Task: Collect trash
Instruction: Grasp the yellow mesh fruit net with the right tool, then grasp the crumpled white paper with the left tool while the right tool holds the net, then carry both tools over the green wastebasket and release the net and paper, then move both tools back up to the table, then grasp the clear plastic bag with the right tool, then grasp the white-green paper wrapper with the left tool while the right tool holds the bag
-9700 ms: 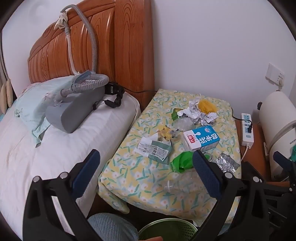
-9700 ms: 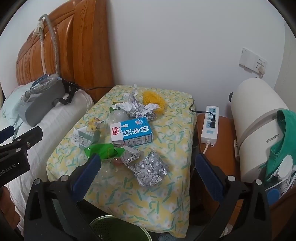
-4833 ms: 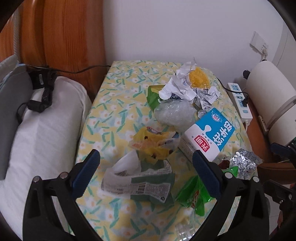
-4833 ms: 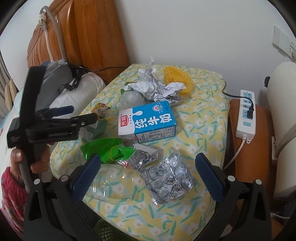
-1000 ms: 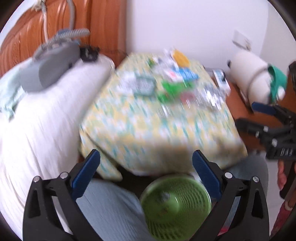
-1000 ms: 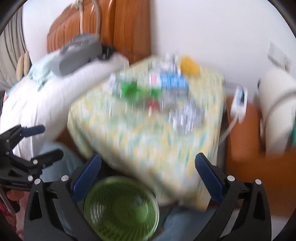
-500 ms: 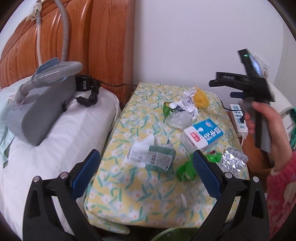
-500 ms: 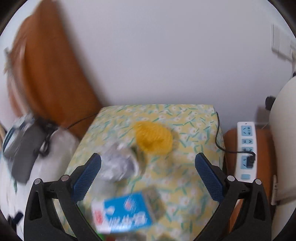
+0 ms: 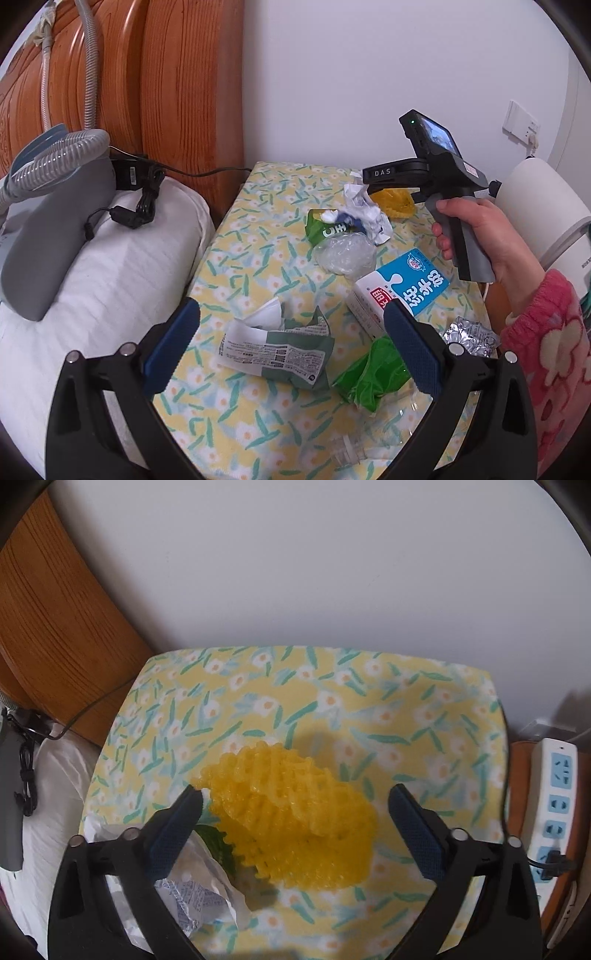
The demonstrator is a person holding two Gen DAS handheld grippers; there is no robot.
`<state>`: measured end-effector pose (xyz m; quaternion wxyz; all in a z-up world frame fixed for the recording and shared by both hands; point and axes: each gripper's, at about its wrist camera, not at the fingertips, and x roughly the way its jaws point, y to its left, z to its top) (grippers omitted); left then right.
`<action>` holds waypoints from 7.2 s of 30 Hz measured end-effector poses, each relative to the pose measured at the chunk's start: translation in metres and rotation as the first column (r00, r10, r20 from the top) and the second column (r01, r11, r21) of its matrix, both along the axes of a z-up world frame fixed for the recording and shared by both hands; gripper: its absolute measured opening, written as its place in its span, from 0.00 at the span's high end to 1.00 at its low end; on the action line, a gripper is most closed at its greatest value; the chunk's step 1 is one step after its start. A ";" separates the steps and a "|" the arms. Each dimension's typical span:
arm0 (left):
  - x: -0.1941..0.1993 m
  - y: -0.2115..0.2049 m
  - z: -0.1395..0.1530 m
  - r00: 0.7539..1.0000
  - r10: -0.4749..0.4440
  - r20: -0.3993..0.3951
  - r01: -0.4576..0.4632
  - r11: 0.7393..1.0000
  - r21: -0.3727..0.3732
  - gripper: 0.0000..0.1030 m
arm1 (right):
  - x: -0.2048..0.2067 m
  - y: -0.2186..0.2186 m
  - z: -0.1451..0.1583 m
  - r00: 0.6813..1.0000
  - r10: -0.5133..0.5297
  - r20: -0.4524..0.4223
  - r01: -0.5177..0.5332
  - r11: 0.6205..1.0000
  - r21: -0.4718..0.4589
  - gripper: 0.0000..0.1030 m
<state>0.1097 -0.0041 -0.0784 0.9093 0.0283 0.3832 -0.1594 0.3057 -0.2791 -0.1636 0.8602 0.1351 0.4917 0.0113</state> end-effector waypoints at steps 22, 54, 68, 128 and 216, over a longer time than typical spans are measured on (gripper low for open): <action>0.099 -0.100 0.007 0.980 -0.185 -0.069 0.187 0.982 0.039 0.07 | -0.132 -0.034 0.078 0.945 -0.116 0.306 0.134 0.990 -0.036 0.61; 0.071 -0.077 0.084 1.000 -0.003 -0.017 0.002 1.000 -0.002 0.72 | -0.179 -0.015 0.092 0.919 0.021 0.393 0.002 0.998 -0.057 0.59; -0.107 0.019 0.049 0.990 0.046 -0.130 -0.047 0.999 -0.004 0.71 | -0.348 0.070 0.112 0.917 0.243 0.317 -0.232 0.970 -0.073 0.59; -0.233 0.038 -0.065 0.966 -0.055 -0.253 0.064 0.998 0.028 0.09 | -0.451 0.092 -0.048 0.974 0.218 -0.062 -0.221 0.974 -0.047 0.03; 0.051 0.023 -0.052 0.980 -0.083 -0.183 0.076 0.996 -0.041 0.47 | -0.172 0.104 0.085 0.918 0.320 0.233 -0.322 0.946 -0.033 0.66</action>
